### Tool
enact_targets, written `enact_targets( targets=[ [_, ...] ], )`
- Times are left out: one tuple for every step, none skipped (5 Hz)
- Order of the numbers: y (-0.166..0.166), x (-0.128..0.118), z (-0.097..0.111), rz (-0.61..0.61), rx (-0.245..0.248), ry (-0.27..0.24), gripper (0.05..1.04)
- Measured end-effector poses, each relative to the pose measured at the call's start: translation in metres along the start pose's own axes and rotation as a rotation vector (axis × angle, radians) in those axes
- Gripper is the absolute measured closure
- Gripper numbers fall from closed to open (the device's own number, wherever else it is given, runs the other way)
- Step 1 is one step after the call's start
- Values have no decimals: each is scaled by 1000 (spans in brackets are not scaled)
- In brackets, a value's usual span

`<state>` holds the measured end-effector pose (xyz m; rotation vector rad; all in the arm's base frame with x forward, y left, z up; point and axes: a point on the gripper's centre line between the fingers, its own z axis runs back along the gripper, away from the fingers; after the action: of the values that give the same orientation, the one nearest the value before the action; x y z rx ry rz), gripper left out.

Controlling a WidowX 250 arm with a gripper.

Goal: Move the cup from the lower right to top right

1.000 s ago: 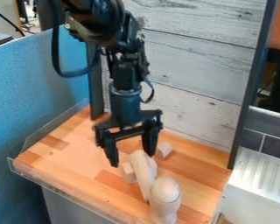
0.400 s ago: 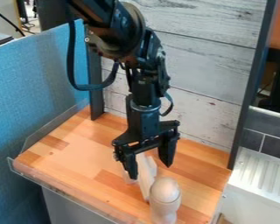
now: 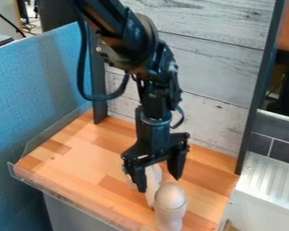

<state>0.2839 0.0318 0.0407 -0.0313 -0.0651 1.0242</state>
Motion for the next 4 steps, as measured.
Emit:
enact_targets(
  targets=[
    [-1, -3, -11, -4, 24, 6, 82],
    [0, -5, -16, -2, 45, 20, 82],
    [-1, -6, -19, 0, 54, 25, 82],
    [-4, -7, -22, -7, 57, 14, 82]
  ],
)
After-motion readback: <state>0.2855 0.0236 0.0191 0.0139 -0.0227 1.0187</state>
